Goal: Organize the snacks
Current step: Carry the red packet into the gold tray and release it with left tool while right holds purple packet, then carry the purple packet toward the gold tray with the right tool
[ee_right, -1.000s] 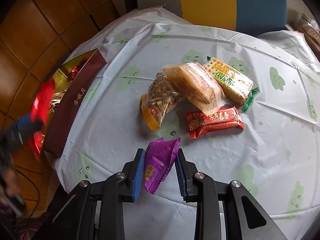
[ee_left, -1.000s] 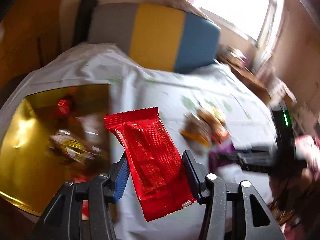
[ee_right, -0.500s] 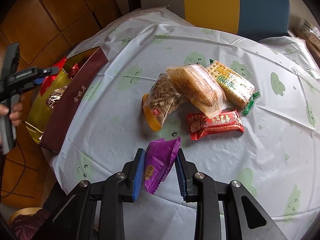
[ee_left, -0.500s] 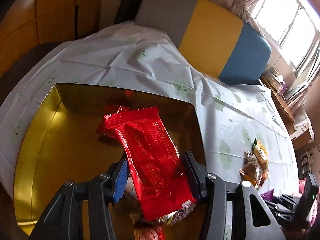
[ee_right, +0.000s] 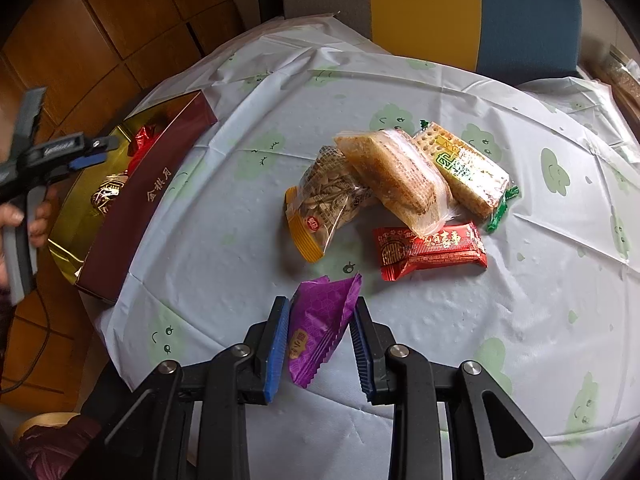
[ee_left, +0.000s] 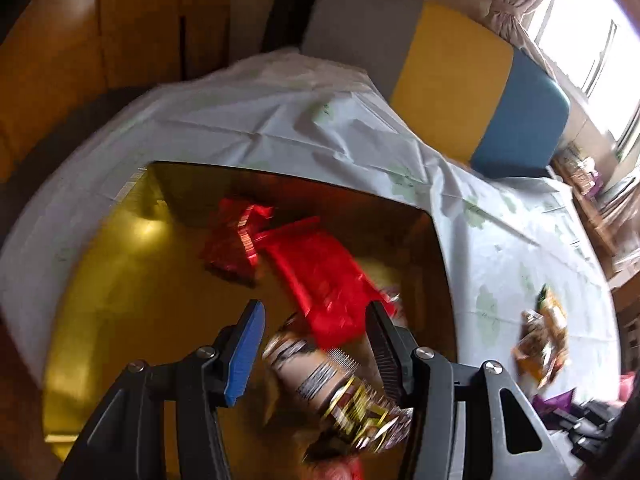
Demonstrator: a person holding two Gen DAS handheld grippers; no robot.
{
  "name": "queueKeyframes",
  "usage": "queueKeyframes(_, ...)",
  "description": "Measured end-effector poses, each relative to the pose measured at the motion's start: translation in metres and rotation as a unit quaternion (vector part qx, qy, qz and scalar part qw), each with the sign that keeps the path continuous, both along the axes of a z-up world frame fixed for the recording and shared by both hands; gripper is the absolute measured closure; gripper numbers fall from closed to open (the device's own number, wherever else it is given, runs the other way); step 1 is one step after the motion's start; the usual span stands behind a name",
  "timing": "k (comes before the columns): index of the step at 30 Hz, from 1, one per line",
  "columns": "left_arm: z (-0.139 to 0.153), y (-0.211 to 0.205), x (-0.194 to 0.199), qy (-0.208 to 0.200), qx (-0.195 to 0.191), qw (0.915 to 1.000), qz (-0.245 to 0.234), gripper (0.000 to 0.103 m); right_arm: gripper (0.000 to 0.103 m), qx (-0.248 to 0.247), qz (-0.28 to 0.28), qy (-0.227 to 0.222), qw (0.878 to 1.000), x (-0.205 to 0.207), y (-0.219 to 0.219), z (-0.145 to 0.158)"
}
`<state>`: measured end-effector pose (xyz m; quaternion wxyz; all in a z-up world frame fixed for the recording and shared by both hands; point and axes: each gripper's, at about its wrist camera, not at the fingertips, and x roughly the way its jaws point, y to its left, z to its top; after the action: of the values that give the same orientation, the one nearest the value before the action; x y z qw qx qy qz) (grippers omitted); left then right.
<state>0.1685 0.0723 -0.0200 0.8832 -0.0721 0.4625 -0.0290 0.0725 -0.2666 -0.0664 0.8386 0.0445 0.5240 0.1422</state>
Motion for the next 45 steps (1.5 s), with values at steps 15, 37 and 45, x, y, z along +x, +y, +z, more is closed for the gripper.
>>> queueKeyframes(15, 0.015, -0.007, -0.093, -0.054, 0.044, 0.9973, 0.022, 0.05, 0.072, -0.015, 0.001, -0.006, 1.0, -0.001, 0.004, -0.001)
queueKeyframes(37, 0.013, 0.017, -0.136, -0.065, 0.055, 0.9952, 0.049, 0.05, 0.072, -0.029, -0.004, -0.015, 0.999, -0.004, 0.007, -0.001)
queueKeyframes(45, 0.015, 0.028, -0.14, -0.068, 0.044, 0.9949, 0.06, 0.05, 0.072, -0.041, -0.018, -0.018, 0.999, -0.005, 0.013, 0.005)
